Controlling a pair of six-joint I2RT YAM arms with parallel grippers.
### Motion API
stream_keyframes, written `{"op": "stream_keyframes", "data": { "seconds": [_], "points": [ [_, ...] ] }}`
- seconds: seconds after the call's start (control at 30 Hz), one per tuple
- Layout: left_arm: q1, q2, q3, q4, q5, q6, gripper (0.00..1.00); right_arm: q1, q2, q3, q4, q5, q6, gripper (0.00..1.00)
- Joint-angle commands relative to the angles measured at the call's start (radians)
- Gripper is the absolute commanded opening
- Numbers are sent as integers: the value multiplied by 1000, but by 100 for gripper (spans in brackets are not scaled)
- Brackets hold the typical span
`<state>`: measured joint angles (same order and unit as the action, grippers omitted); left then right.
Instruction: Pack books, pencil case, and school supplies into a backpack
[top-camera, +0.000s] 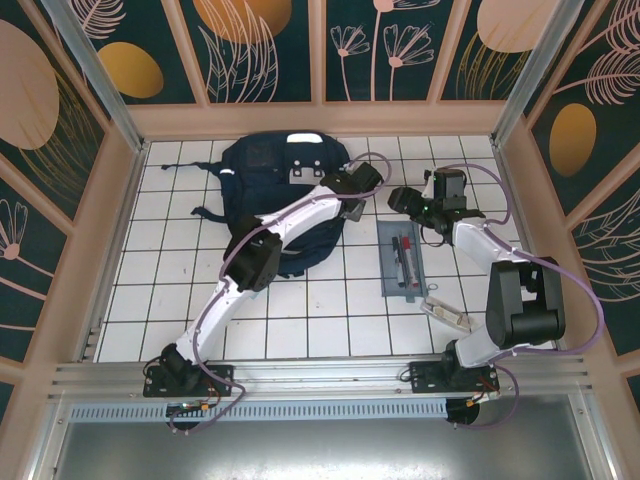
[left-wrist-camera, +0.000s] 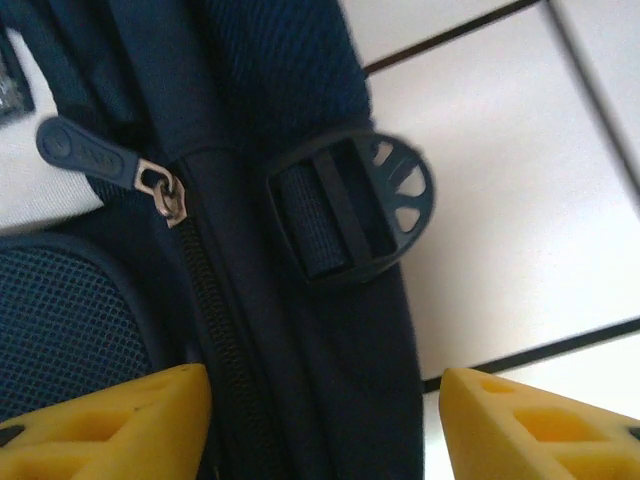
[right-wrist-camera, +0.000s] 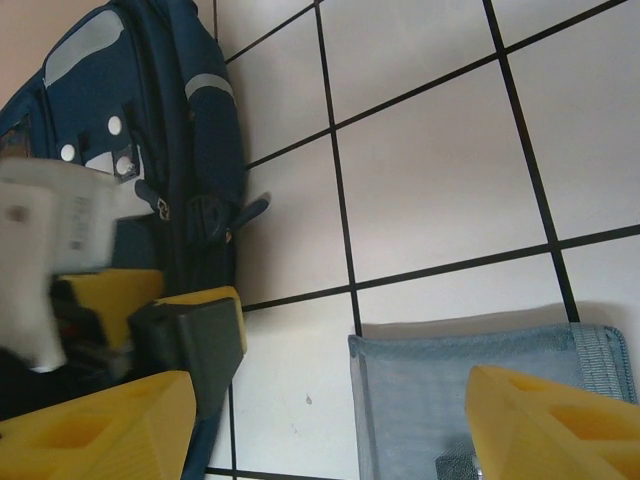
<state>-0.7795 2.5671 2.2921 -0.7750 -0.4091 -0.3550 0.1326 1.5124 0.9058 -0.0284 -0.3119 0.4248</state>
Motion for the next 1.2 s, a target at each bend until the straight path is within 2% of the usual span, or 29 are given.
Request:
{"op": "stream_keyframes", "data": {
  "seconds": [0.0, 0.07, 0.13, 0.17, 0.33, 0.47, 0.57, 0.73, 0.97, 1.17],
  "points": [
    [11, 84, 2, -146, -120, 22, 44, 5, -23, -29, 69, -47, -9, 72],
    [11, 80, -2, -145, -138, 37, 29, 6, -27, -44, 102, -69, -23, 72],
    [11, 51, -10, -132, -138, 62, 3, 6, -30, -65, 141, -86, -35, 72],
    [12, 30, -17, -119, -124, 75, 0, 6, -29, -71, 155, -94, -37, 72],
    [13, -226, -180, 91, 107, 142, 0, 26, -14, -93, 253, -134, -29, 68],
    [16, -377, -215, 142, 159, 218, 0, 81, -41, -137, 365, -110, -216, 66],
    [24, -409, -171, 83, 190, 253, 0, 83, -26, -126, 383, -145, -335, 66],
    [25, -429, -155, 2, 217, 284, 0, 82, 21, -92, 428, -296, -471, 68],
    [26, -478, -178, 15, 290, 269, 0, 83, 151, 0, 474, -421, -595, 66],
    [28, -484, -173, 22, 331, 267, 0, 119, 237, 61, 482, -468, -662, 63]
  ]
}}
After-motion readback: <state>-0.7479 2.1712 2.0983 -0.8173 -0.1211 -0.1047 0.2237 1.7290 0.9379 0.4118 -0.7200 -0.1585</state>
